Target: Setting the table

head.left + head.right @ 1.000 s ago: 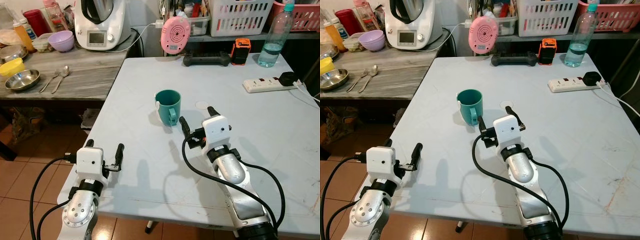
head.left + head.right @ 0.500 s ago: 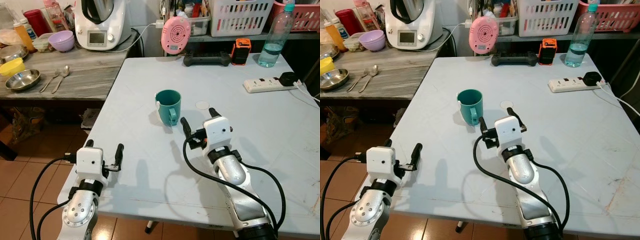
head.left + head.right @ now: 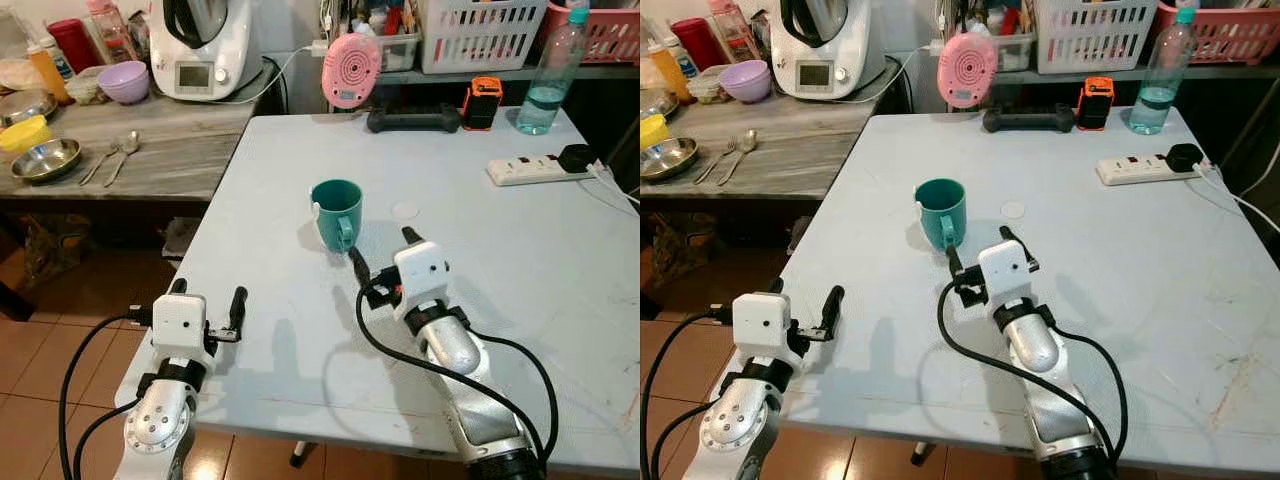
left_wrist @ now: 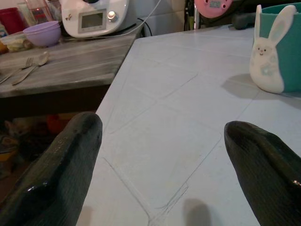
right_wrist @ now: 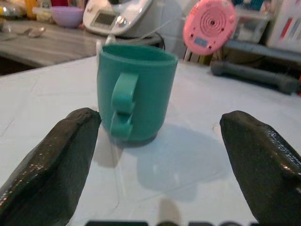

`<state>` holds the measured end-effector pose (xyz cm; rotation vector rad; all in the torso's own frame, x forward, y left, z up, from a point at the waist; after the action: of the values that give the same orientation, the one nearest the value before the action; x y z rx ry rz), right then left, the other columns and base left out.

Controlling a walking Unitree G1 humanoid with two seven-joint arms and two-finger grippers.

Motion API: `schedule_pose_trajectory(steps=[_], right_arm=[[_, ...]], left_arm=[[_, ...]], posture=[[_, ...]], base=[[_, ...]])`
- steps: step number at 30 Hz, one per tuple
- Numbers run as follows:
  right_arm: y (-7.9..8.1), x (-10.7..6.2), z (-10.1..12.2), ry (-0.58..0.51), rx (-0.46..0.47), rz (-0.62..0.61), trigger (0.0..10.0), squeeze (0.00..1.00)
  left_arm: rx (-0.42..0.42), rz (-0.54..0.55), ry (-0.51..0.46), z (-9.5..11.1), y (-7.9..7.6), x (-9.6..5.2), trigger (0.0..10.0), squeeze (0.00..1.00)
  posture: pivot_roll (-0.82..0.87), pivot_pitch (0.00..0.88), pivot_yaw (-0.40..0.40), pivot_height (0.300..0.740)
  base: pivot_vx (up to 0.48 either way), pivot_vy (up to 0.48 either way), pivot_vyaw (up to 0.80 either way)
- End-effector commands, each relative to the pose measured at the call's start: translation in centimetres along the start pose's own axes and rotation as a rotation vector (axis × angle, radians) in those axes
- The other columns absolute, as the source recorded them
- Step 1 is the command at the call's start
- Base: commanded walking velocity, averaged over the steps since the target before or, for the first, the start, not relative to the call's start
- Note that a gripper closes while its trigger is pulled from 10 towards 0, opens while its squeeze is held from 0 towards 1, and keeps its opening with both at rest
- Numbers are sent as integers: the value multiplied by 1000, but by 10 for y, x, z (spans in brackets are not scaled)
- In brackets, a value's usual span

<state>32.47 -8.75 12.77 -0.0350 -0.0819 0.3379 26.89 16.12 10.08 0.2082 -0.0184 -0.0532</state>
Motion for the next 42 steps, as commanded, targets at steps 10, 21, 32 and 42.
schedule_pose_trajectory(steps=[10, 21, 32, 42], right_arm=[[16, 24, 7, -27, 28, 41, 0, 0], [26, 34, 9, -14, 49, 62, 10000, 0], [16, 26, 3, -14, 44, 36, 10000, 0], [-11, -4, 11, -40, -2, -5, 10000, 0]], left_arm=[[19, 9, 22, -4, 4, -1, 10000, 0], [21, 7, 30, -6, 5, -4, 10000, 0], [11, -8, 34, -7, 4, -6, 10000, 0], [35, 42, 81, -17, 23, -19, 10000, 0]], posture=[[-195, 38, 103, 740], [-185, 42, 102, 740], [-190, 47, 100, 740], [-206, 48, 98, 740]], base=[[0, 0, 0], [0, 0, 0], [0, 0, 0], [0, 0, 0]])
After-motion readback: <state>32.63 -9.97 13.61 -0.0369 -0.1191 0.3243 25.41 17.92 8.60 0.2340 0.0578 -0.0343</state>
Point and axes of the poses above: a point about 5 cm out from each wrist's last joint towards the gripper, its own x axis pointing out of the wrist towards the gripper, its own z axis along the axis of the wrist's last joint, y = z × x, the point moved 3 cm from there along x, pointing out of the wrist towards the gripper, and after that the axes turned 8 degrees about x, right-handed, at the moved point
